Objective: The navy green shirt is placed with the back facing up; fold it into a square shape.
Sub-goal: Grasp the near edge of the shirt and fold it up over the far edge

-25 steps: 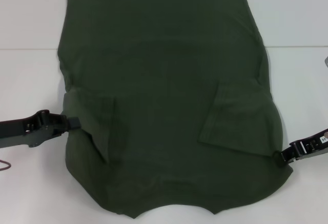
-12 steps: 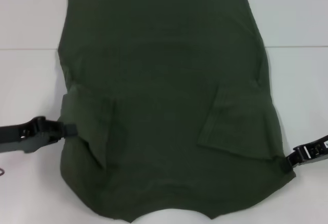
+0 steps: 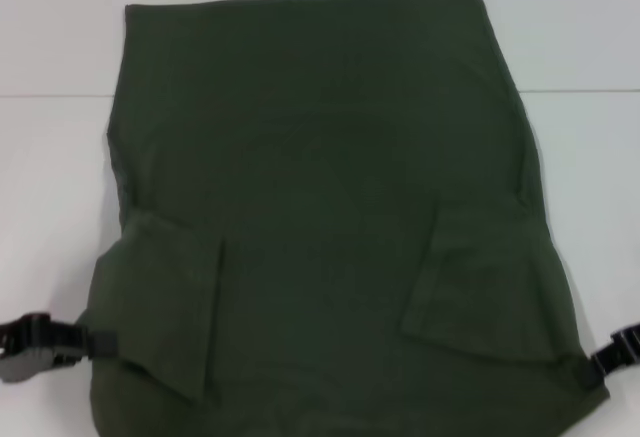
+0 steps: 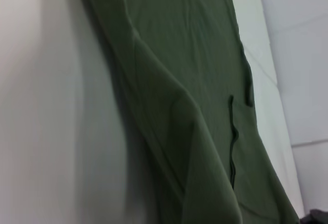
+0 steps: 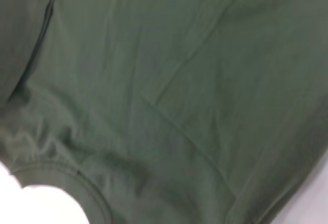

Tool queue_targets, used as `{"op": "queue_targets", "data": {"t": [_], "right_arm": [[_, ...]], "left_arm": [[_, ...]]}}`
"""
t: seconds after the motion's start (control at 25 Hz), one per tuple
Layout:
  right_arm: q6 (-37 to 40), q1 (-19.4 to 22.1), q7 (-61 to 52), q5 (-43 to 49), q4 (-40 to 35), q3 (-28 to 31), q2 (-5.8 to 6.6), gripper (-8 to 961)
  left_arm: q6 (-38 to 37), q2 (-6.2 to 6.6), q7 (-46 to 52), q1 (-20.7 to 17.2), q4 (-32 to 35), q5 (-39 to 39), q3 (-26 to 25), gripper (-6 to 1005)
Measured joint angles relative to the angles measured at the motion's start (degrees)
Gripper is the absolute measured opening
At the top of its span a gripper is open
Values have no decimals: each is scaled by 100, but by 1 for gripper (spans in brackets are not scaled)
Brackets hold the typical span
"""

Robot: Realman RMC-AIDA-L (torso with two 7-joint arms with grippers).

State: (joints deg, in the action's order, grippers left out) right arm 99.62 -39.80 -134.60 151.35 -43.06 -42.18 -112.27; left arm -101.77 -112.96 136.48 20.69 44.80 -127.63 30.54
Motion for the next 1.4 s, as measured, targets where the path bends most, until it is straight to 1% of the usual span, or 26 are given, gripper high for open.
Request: {"op": "queue_targets", "data": {"t": [0.16, 0.28, 0.4, 0.44, 0.52, 0.6, 0.64, 0.72, 0.8, 0.88, 0.92, 0.96, 1.0, 1.08, 1.12, 1.16, 1.24, 1.28, 1.32, 1.36, 1.4], "right_arm": [[250, 158, 70, 37, -4, -40, -44, 17], [332, 298, 129, 27, -8, -26, -62, 17], [394, 364, 294, -249, -7, 206, -22, 18], [444, 364, 369, -440, -3, 302, 7, 18], [597, 358, 519, -901, 25, 529, 62, 18], [754, 331, 616, -1511, 40, 739, 123, 18], [786, 317, 626, -1790, 50, 821, 147, 18], [746, 300, 624, -2291, 69, 936, 206, 18], [552, 289, 597, -2736, 108, 1038, 249, 18], [94, 275, 558, -3107, 193, 1143, 269, 18], [-247, 267, 553, -3311, 262, 1190, 268, 18], [-653, 262, 559, -3473, 332, 1206, 241, 18], [-1044, 253, 595, -3559, 371, 1200, 205, 18], [-2072, 184, 728, -3657, 493, 1098, 42, 18], [-2681, 115, 821, -3661, 564, 992, -55, 18], [-3077, 63, 889, -3656, 624, 905, -117, 18], [-4230, -125, 1126, -3638, 874, 538, -243, 18], [-4628, -217, 1211, -3625, 1002, 373, -280, 18], [-5122, -326, 1270, -3613, 1161, 184, -310, 18], [-5436, -405, 1304, -3604, 1274, 46, -334, 18], [-5874, -503, 1363, -3604, 1409, -185, -375, 18]], "left_arm": [[-416, -53, 21, -192, 244, -100, 26, 119], [-567, -104, 94, -254, 387, -243, 24, 122], [-656, -119, 84, -186, 426, -213, -6, 125], [-686, -109, 54, -112, 414, -118, -25, 126], [-782, -48, 5, 61, 298, 173, -92, 127], [-889, 34, -31, 243, 91, 471, -210, 129], [-921, 100, -23, 421, -73, 664, -357, 130], [-849, 157, 72, 685, -213, 797, -580, 132], [-567, 193, 228, 954, -310, 847, -792, 133], [-70, 221, 380, 1212, -448, 858, -907, 135], [343, 234, 444, 1349, -563, 851, -905, 136], [625, 238, 475, 1441, -643, 839, -877, 137], [1132, 239, 496, 1559, -793, 820, -797, 138], [1861, 215, 486, 1720, -1010, 801, -653, 140], [2356, 172, 463, 1811, -1110, 797, -531, 141], [2786, 117, 444, 1877, -1180, 793, -400, 141], [3521, -1, 434, 1981, -1210, 784, -51, 143], [3814, -44, 435, 2020, -1217, 778, 120, 144], [3814, -44, 435, 2020, -1217, 778, 120, 145], [4546, -157, 479, 2094, -1219, 717, 584, 146], [4739, -187, 502, 2108, -1219, 687, 730, 147]]}}
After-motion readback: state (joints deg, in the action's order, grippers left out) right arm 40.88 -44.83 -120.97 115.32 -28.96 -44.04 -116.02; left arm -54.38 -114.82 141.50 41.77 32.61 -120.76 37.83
